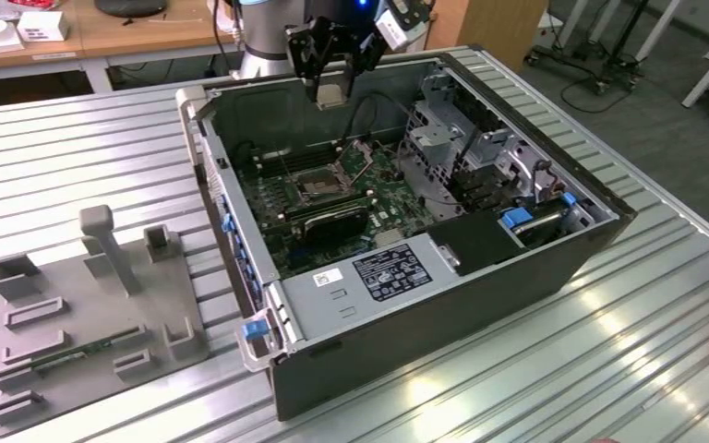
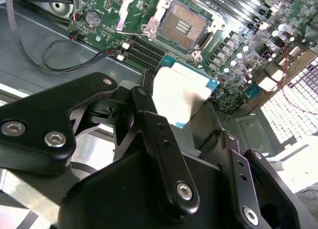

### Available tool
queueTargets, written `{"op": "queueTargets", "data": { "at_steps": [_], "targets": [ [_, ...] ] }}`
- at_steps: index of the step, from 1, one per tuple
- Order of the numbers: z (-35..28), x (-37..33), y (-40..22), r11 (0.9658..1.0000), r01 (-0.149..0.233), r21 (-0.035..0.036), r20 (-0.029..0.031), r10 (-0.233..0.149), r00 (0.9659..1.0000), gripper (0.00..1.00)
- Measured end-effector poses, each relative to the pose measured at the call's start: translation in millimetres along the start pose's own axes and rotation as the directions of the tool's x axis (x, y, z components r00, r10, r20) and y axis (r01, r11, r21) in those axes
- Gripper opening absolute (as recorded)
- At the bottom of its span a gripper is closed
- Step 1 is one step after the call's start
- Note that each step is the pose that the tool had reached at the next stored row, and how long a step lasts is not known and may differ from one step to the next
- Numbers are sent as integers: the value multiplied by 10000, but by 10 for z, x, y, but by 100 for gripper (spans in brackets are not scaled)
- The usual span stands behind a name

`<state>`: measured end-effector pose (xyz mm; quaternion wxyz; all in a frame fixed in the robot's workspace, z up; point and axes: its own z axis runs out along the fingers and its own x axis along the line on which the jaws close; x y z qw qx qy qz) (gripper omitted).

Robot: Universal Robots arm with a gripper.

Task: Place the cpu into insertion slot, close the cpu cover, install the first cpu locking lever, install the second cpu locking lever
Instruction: 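Place the cpu into insertion slot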

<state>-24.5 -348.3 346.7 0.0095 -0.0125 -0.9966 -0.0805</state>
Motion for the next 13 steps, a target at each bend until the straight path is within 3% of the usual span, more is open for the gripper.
{"op": "queueTargets", "data": {
  "at_steps": [8,13],
  "targets": [
    [20,0,-3,10000,1,12,7,-1,10000,54],
    [68,3,-11,9999,2,122,26,-2,10000,54]
  ]
}}
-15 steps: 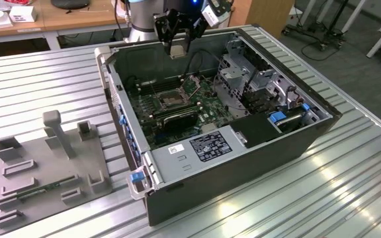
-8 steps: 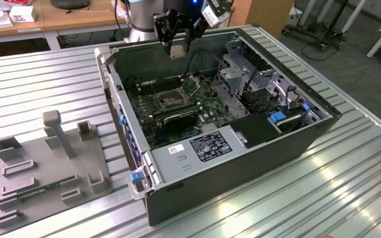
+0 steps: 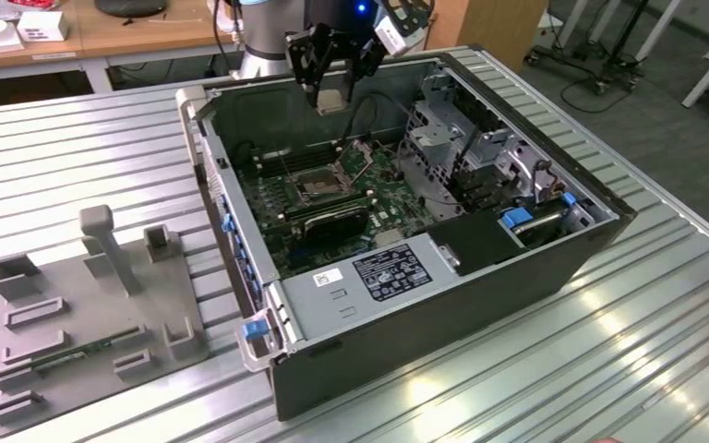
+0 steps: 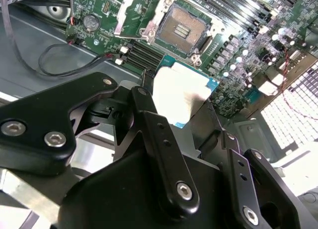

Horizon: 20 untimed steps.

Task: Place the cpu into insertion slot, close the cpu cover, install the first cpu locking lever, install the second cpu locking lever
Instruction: 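Place the cpu into insertion slot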

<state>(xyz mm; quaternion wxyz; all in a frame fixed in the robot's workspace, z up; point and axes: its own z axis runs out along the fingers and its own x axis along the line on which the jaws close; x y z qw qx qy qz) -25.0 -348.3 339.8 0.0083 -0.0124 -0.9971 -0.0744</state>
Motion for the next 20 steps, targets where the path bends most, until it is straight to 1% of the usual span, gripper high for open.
{"op": "queueTargets", "data": {
  "at_steps": [1,3,11,20],
  "targets": [
    [8,1,-1,10000,0,23,3,0,10000,54],
    [14,2,-2,10000,0,45,3,0,10000,54],
    [18,2,-3,10000,-1,50,3,1,10000,54],
    [74,1,-11,10000,0,93,13,0,10000,54]
  ]
}}
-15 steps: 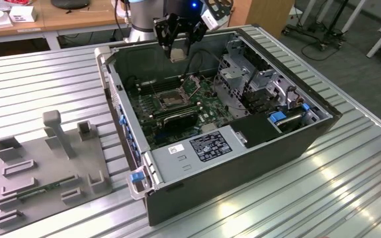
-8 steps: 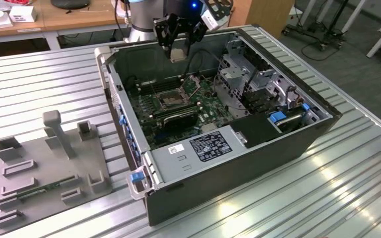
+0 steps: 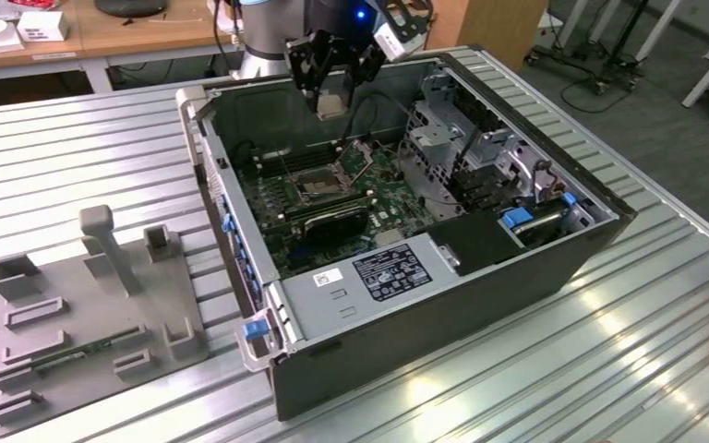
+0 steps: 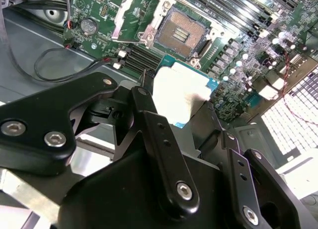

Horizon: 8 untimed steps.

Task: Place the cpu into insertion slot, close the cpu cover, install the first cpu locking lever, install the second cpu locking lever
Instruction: 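Place the cpu into insertion slot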

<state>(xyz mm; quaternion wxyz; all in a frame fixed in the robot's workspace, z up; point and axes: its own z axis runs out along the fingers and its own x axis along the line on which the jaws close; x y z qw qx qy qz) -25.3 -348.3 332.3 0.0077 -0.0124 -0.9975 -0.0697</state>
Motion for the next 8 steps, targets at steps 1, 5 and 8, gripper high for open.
{"op": "queueTargets", "data": {
  "at_steps": [1,5,8],
  "targets": [
    [8,0,-1,10000,0,8,3,0,10000,54],
    [32,-1,-4,10000,0,53,8,0,10000,54],
    [44,-1,-6,9999,0,102,11,0,10000,54]
  ]
}}
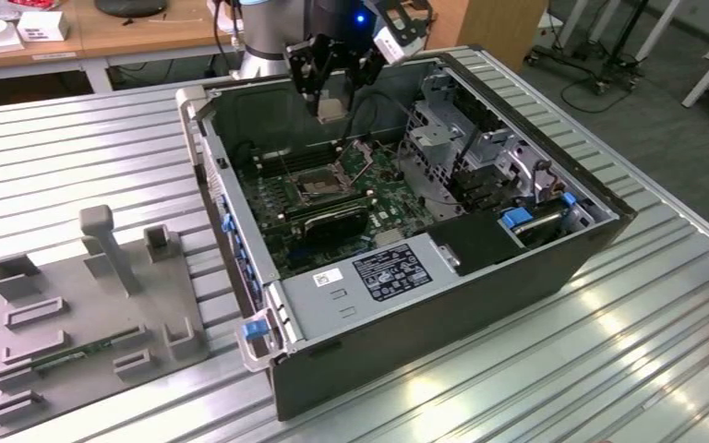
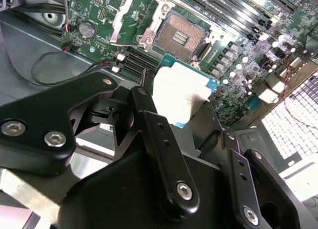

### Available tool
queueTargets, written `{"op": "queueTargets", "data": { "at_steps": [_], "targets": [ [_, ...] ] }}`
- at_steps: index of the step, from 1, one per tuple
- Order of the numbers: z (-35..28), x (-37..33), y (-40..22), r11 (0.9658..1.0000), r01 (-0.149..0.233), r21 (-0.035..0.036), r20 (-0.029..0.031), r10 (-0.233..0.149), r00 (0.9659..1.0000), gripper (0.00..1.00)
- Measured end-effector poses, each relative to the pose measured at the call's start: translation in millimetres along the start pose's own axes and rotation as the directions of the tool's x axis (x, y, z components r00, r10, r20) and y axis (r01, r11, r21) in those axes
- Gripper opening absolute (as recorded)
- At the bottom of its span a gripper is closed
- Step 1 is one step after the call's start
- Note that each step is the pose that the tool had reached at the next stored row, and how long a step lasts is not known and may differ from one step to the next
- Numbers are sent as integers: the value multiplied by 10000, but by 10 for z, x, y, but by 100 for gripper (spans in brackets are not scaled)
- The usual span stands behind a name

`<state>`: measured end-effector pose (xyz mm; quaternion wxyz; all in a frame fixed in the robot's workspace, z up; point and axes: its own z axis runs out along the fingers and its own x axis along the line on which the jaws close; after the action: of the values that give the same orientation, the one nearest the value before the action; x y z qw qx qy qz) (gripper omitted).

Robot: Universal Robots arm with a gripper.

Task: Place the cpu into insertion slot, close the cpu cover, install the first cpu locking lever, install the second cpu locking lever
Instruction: 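Place the cpu into insertion slot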

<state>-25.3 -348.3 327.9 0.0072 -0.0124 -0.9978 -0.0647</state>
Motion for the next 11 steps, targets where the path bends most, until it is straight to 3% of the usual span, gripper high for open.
{"op": "queueTargets", "data": {
  "at_steps": [11],
  "targets": [
    [15,0,-2,10000,-1,90,2,1,10000,54]
  ]
}}
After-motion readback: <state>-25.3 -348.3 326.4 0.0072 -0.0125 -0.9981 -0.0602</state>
